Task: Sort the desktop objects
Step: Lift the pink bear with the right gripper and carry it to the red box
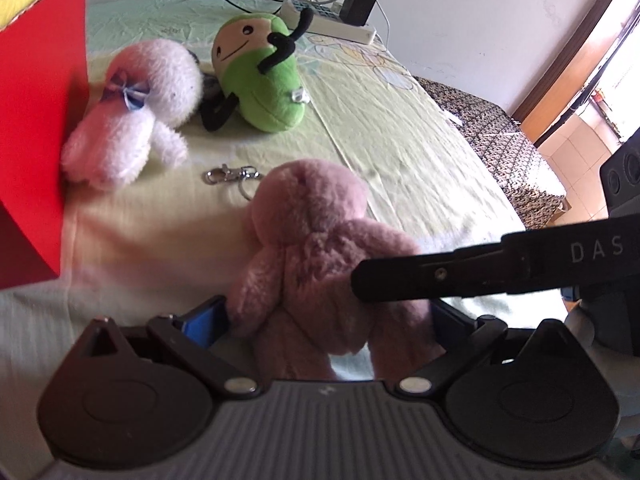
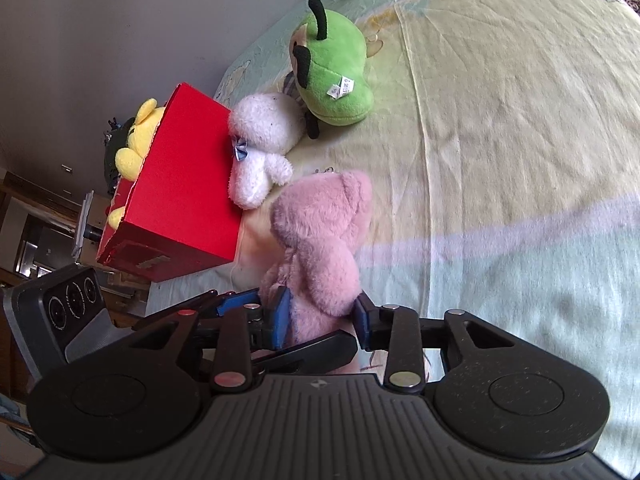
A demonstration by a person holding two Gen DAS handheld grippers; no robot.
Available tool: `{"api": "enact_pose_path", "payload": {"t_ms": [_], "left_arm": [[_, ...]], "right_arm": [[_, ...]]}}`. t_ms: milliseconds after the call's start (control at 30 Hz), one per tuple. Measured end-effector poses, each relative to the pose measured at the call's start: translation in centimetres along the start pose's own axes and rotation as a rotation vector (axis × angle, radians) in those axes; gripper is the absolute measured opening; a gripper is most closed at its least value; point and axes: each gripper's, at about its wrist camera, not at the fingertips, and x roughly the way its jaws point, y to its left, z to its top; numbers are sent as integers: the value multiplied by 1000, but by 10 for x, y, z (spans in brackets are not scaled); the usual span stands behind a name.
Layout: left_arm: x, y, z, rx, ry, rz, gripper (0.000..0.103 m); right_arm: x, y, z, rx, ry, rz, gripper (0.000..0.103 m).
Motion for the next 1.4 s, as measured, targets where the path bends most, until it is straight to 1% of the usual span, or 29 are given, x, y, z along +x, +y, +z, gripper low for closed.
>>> {"api": "enact_pose_path", "payload": {"t_ms": [100, 200, 233, 300, 467, 567, 767, 900, 1067, 1200, 1400], "left_arm": [[2, 0, 1, 21, -2, -1, 102], [4, -4, 3, 33, -3, 8, 100], [4, -6, 3, 33, -2, 3, 99], [6, -9, 3, 35, -3, 12, 99], [0, -12, 1, 31, 0, -2, 95], [-5, -17, 2, 30, 1, -15, 95], [-18, -34, -1, 60, 3, -42, 95], [-33, -45, -1, 94, -22, -39, 95], [-55, -48, 2, 99, -71, -36, 95], [-73, -47, 5, 100, -107, -37, 95], [-104, -37, 15, 109, -178, -62, 95]], "right_arm": [[5, 1, 5, -24, -31, -10, 41], [11, -1, 9, -11, -31, -1, 40], [12, -2, 9, 0, -24, 13, 36], [12, -2, 8, 9, -13, 33, 34], [3, 1, 3, 8, 7, 46, 30], [-7, 4, -3, 3, 9, 44, 30], [-29, 17, -11, -38, -8, 23, 29], [-43, 27, -13, -68, -25, 23, 29], [-54, 41, -13, -98, -43, 51, 29], [-61, 58, -11, -136, -59, 66, 29], [-71, 87, -7, -190, -109, 81, 29]]}}
